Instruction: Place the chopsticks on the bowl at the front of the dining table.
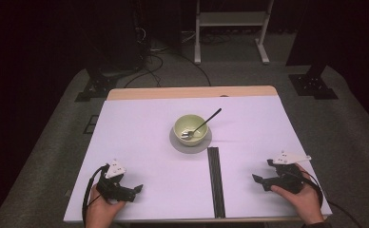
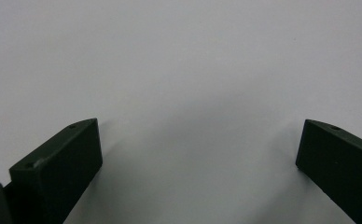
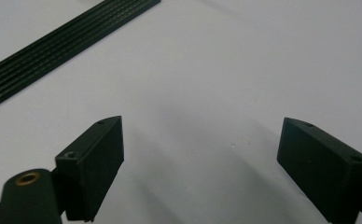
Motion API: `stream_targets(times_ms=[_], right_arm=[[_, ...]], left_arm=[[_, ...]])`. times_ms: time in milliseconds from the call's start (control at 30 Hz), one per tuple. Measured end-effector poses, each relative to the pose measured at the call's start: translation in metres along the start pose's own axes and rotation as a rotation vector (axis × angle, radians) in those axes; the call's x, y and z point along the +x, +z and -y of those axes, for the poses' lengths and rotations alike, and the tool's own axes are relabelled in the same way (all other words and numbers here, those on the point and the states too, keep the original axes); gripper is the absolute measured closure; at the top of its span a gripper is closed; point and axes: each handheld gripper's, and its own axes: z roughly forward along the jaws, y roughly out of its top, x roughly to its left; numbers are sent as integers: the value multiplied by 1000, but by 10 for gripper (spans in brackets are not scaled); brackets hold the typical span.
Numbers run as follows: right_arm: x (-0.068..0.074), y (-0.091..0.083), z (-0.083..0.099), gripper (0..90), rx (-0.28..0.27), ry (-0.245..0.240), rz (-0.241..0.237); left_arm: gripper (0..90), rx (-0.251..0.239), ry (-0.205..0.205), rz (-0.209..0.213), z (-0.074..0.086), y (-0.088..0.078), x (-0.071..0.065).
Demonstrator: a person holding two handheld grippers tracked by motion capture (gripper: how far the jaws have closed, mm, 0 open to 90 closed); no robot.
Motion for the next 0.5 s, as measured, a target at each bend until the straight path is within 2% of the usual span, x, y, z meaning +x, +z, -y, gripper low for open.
stream_targets(times_ms=[500], right_arm=[[10, 7, -14, 139, -8, -16, -17]], left_arm=[[0, 0, -1, 0, 0, 0, 0]])
